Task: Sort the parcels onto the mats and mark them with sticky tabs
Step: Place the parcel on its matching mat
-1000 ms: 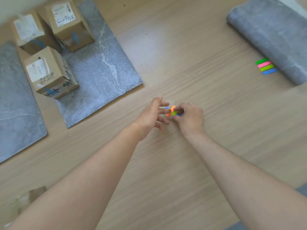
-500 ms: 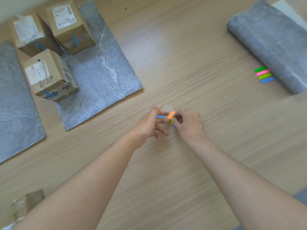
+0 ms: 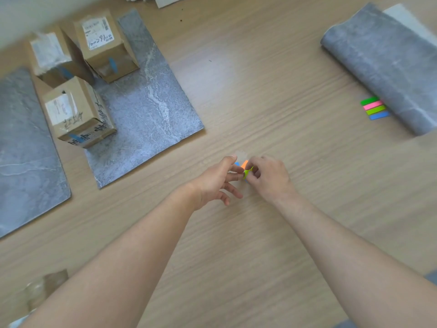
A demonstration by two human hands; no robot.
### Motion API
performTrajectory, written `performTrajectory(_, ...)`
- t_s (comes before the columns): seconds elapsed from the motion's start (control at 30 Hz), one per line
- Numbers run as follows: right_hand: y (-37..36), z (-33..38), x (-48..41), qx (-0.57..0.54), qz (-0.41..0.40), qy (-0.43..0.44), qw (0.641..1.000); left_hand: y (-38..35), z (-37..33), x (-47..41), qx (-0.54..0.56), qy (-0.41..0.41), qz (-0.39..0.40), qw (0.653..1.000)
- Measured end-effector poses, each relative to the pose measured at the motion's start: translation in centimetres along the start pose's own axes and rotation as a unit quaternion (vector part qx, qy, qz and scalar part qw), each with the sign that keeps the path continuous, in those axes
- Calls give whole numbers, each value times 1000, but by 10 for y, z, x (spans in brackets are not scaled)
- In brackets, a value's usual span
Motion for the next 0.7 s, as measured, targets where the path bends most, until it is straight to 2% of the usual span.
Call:
performTrajectory(0.43, 1, -4, -5, 12, 21, -11, 1000, -4, 1, 4, -5, 6, -22, 1000)
performTrajectory(0.7, 1, -6, -3, -44, -22, -34, 998, -6, 1, 2, -29, 4, -23, 999)
Point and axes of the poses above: each hand's wrist, its own x-axis away from the middle knuckle, its own y-axis out of the back of the hand, z = x × y, the point moved 6 cm from there along -x, towards the middle knuckle, and after that the axes turned 13 degrees about z, right-handed, at the moved point
